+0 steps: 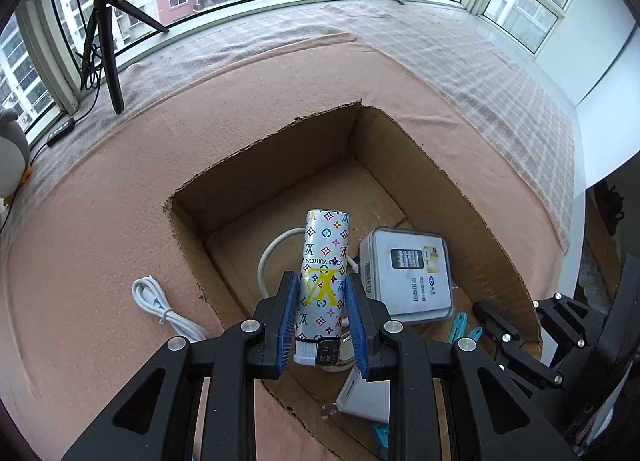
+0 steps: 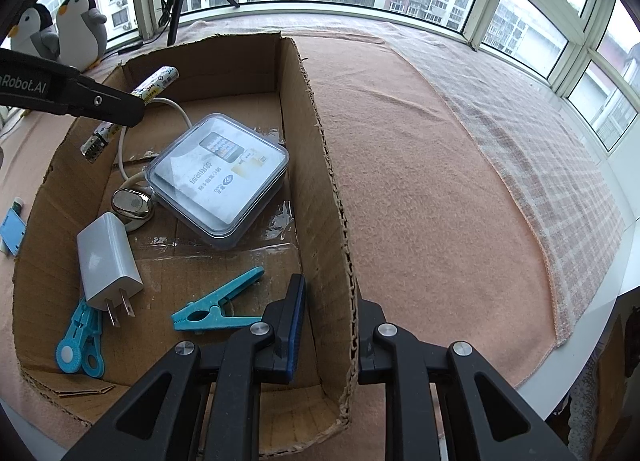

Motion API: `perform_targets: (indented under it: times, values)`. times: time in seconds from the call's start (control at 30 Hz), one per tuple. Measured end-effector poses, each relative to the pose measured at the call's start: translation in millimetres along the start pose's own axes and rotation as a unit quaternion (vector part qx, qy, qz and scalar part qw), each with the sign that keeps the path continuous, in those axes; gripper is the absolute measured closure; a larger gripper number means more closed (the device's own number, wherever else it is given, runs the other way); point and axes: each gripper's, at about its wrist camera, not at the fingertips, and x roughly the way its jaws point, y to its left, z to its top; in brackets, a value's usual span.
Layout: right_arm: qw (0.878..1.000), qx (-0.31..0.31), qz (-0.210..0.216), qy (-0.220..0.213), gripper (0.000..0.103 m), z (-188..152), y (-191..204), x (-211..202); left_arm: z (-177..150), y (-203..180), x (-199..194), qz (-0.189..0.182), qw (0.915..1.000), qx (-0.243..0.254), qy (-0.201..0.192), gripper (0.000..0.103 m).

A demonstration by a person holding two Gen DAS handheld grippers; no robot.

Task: Organize rigid objects
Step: 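Carry the patterned lighter with the left tool into the box and release, then reach the left tool to the green-and-white tube and grasp it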

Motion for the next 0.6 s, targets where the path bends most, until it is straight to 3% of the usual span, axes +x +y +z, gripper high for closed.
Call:
perform_targets:
  times: [0.03, 0.1, 0.13, 0.6]
  values:
    - [1.0, 0.0, 0.0, 0.0, 0.085, 0, 0, 0, 0, -1, 0, 0.001, 1.0, 0.001, 0.001, 0.074]
    - [1.0, 0.0, 0.0, 0.0, 0.085, 0, 0, 0, 0, 0, 0, 0.004, 1.0, -0.004, 0.0, 0.048]
    - [1.0, -0.001, -0.001, 0.0, 0.085, 0, 0, 0, 0, 1, -1, 0.004, 1.0, -0.006, -0.003, 0.046]
    - [1.0, -0.001, -0.003, -0.001, 0.085, 0, 0, -1, -14, 18, -34, -0.007, 0.9997, -0.009, -0.022, 0.045]
